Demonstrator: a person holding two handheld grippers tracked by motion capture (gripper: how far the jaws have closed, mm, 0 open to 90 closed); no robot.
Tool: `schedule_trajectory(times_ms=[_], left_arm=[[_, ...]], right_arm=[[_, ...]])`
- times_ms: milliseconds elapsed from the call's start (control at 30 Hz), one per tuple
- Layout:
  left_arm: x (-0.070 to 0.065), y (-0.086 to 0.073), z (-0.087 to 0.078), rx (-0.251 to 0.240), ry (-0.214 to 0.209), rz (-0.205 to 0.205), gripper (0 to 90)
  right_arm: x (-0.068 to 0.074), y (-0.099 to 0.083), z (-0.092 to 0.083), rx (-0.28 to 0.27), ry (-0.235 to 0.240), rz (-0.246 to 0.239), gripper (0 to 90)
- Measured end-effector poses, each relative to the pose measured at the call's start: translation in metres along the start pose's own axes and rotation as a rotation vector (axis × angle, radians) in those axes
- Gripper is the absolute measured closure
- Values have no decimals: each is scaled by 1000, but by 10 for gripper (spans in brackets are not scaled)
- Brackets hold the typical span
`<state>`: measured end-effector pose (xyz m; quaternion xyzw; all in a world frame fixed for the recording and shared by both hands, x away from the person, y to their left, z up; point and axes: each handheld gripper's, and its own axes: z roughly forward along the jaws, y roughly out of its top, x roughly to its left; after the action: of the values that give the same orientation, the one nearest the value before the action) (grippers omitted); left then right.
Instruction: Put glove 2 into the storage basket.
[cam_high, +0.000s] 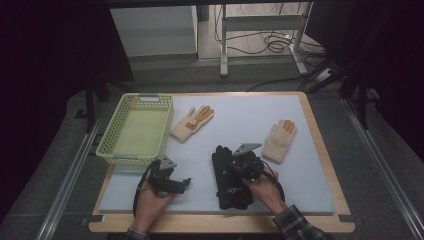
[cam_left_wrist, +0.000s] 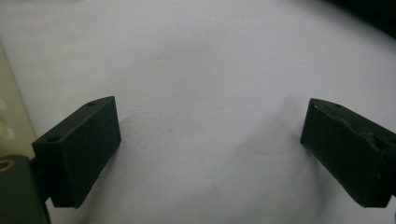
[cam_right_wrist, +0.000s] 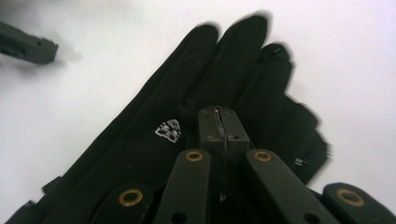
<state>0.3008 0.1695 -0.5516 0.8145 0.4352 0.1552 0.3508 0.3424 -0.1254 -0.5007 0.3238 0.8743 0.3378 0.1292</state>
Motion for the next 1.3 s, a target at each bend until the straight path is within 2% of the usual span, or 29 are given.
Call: schedule_trajectory(times_ms=[133,200,233,267,300,367,433,500,533,567,633,733,833,900,933,1000,1033,1067,1167,1300], left_arm=[[0,0,0,2,0,1,50],[0,0,0,6,-1,5,50],[0,0,0,6,0,5,50],[0,0,0,6,0,7,50],[0,0,0,6,0,7,50],[0,0,0,5,0,6,50],[0,0,0,2,-1,3,50],[0,0,0,5,0,5,50],[0,0,0,5,0,5,50],[0,0,0,4,-1,5,50],[1,0,-1,10,-1,9,50],[1,0,-1,8,0,10,50],[1,0,-1,10,0,13,50],[1,0,0,6,0,8,50],[0,0,0,4,-1,5,50],[0,0,0,5,0,4,50],[0,0,0,5,0,5,50],[0,0,0,6,0,5,50],[1,0,0,7,-1,9,50],[0,0,0,3,0,2,50]], right_arm=[[-5,3,-17,-43,-25,10,889],[-11,4,-18,-49,-6,22,867],[-14,6,-12,-63,15,36,728],[-14,6,-12,-63,15,36,728],[-15,6,-9,-63,21,38,685],[-15,12,9,-60,43,49,584],[-15,14,14,-51,43,44,583],[-13,16,28,-19,28,24,698],[-13,16,32,-18,43,30,809],[-14,16,33,-24,57,49,846],[-11,18,30,-18,39,47,862],[-8,19,20,-42,1,28,865],[-12,20,1,-69,-35,53,860],[-14,19,0,-64,-41,64,852],[-19,17,3,-52,-33,78,826],[-25,13,11,-36,-7,99,701],[-29,7,14,-41,6,119,672],[-29,7,14,-41,6,119,672],[-28,4,0,-64,26,120,670],[-21,-3,-26,-72,34,82,684]])
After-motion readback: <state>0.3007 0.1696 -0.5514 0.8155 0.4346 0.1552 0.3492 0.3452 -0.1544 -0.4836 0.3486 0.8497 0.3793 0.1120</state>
